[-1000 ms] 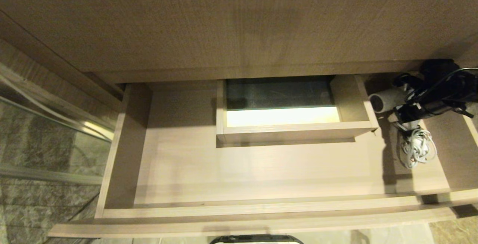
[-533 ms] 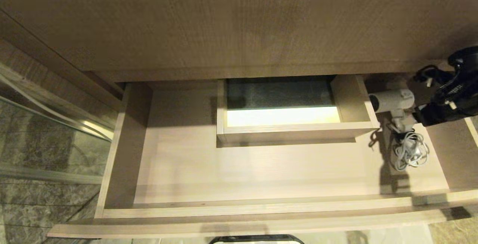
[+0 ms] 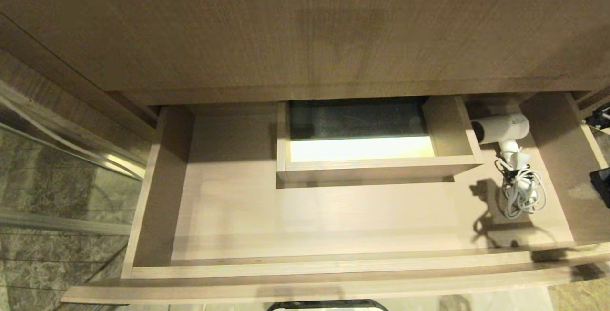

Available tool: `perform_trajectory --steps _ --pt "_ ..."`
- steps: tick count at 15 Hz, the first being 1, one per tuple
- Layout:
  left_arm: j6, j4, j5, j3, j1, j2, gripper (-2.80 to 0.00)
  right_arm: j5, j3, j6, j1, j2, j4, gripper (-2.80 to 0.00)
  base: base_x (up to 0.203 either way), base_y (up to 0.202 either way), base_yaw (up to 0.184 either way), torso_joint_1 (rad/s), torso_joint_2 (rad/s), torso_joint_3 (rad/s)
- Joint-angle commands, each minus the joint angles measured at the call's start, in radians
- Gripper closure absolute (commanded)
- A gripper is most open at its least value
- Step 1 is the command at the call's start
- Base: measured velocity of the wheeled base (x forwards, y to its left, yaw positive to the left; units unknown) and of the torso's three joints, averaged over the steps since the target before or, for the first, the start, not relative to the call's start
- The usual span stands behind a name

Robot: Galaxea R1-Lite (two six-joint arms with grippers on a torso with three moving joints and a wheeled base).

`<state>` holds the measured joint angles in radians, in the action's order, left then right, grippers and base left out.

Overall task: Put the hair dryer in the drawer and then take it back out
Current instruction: Close the drawer

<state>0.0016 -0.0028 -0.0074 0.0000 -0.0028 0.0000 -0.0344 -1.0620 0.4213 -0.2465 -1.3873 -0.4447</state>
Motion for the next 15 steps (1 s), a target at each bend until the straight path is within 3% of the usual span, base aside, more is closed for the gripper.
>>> perform_trajectory --steps 1,4,8,12,15 --pt "0.000 0.000 0.000 0.001 0.000 0.000 0.00 0.004 0.075 0.027 0.018 0.183 0.004 0.00 0.000 0.000 0.000 0.000 0.00 0.000" --pt "0.000 0.000 0.000 0.001 0.000 0.000 0.00 -0.017 0.246 0.089 0.014 0.319 -0.008 0.00 0.000 0.000 0.000 0.000 0.00 0.000" --pt "0.000 0.000 0.000 0.001 0.001 0.000 0.00 -0.177 0.399 0.161 -0.020 0.328 -0.158 0.00 0.000 0.000 0.000 0.000 0.00 0.000" --pt "0.000 0.000 0.000 0.000 0.000 0.000 0.00 -0.205 0.428 0.161 -0.021 0.204 -0.186 0.00 0.000 0.000 0.000 0.000 0.00 0.000" --pt "0.000 0.000 0.000 0.002 0.000 0.000 0.00 -0.198 0.383 0.158 -0.020 0.075 -0.104 0.00 0.000 0.000 0.000 0.000 0.00 0.000"
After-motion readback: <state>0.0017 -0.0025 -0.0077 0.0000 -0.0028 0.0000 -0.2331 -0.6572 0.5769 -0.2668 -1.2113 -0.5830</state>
